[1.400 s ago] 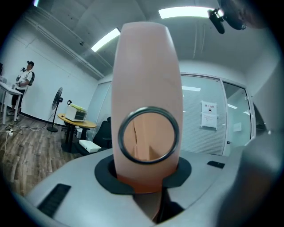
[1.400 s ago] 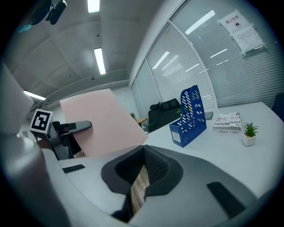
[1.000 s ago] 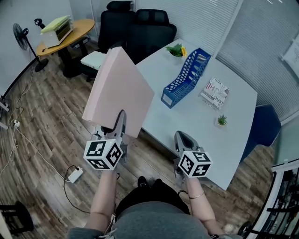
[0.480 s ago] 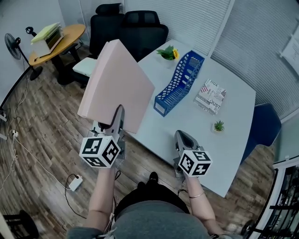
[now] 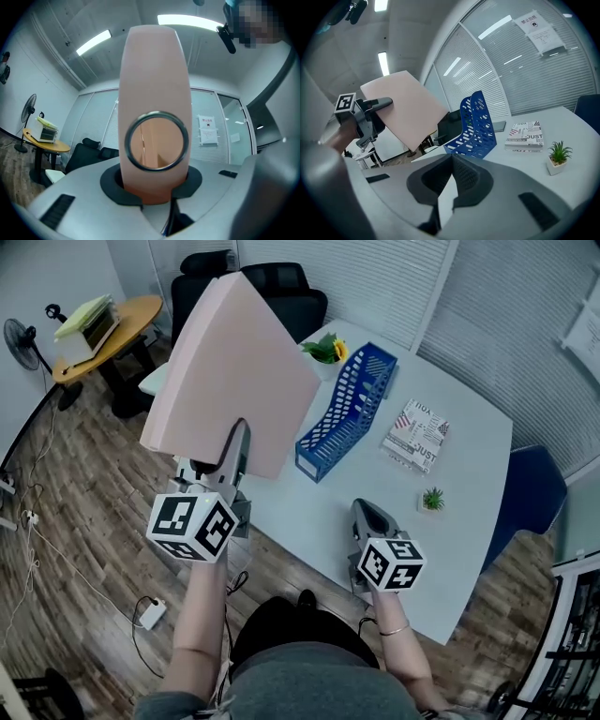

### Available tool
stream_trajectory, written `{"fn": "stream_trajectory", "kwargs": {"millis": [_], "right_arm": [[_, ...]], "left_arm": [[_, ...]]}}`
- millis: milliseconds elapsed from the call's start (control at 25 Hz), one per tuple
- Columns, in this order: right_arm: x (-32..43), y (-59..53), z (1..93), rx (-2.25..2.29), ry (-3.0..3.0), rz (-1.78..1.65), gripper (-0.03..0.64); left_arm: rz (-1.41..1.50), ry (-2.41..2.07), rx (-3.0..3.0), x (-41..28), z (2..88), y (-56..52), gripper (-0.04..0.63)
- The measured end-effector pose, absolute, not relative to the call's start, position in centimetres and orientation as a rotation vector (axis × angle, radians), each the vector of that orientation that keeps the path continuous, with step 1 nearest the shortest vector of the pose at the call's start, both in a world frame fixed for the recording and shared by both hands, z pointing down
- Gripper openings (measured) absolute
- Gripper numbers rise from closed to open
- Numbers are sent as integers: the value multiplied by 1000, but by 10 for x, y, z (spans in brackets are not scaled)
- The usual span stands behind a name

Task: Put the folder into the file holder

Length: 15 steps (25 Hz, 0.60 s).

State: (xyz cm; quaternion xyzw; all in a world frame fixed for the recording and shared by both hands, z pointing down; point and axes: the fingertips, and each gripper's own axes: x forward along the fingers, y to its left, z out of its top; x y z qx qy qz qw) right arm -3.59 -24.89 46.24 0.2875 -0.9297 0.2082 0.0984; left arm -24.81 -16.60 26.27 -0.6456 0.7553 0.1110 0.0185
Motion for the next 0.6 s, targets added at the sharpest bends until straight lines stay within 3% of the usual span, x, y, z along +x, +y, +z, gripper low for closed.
{"fn": "stream_trajectory", "kwargs": {"millis": [600], "right_arm": [[-30,-260,453,1088,-2724,676,6]], "left_arm": [[352,2075,-2172,-233,215,-224,126]]}}
